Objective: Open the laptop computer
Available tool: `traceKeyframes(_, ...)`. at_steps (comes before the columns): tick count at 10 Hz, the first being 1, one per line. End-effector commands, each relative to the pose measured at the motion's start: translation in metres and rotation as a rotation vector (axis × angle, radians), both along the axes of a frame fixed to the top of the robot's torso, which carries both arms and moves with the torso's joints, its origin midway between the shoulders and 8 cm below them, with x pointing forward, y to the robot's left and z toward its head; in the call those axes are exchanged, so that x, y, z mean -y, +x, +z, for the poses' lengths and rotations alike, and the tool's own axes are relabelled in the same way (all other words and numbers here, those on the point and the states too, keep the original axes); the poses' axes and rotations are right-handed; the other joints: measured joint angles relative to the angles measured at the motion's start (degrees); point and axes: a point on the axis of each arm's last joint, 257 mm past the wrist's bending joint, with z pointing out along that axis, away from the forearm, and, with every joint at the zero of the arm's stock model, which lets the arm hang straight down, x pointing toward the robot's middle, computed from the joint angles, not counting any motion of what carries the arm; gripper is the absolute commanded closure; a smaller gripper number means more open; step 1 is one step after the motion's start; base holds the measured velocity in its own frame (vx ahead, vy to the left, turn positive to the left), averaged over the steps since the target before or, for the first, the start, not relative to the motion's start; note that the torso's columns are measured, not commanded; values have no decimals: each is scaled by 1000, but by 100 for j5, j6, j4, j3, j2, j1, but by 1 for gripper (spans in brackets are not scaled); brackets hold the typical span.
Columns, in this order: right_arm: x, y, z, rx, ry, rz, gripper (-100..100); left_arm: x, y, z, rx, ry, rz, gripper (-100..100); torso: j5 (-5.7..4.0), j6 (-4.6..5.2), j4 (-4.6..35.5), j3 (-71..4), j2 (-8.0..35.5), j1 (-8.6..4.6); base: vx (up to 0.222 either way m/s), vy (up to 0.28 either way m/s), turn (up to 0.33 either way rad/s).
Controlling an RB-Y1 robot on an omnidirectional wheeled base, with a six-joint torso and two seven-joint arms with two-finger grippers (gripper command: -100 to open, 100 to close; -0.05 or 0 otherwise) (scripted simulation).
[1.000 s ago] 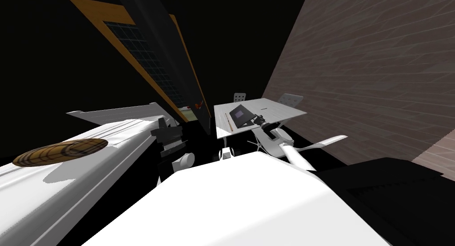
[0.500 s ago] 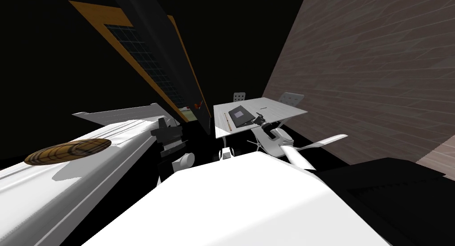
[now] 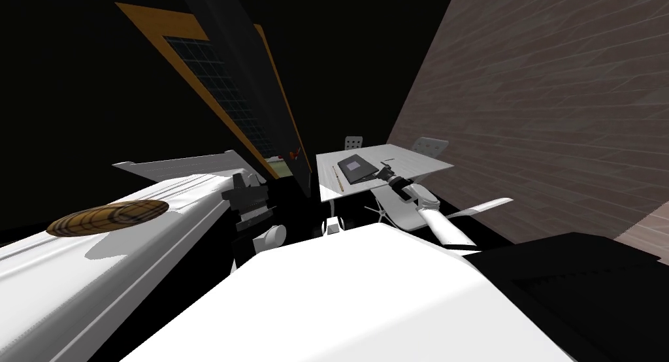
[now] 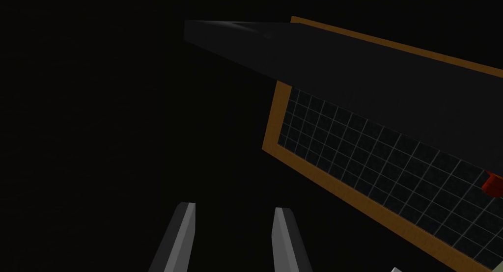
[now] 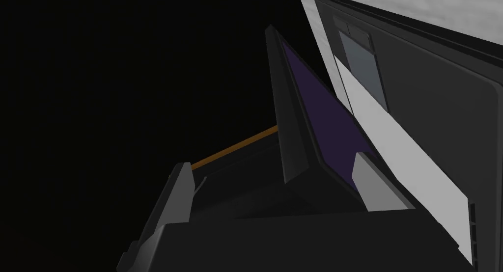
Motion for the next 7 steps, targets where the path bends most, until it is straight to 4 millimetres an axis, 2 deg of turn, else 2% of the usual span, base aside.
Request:
traceKeyframes(1,4,0,6,0,-1,0,-100,0,0,0,0,0,0,0,3,-2,1,0,0,8,-3,15,-1)
traceKeyframes(2,4,0,6,-2,1,-2,0,0,0,0,0,0,0,0,1,-3,-1,-1,-3,5,0,0,0)
traceKeyframes(7,4,-1,2,-9,2,-3,0,0,0,0,0,0,0,0,-5,-3,-8,-4,-8,1,0,0,0)
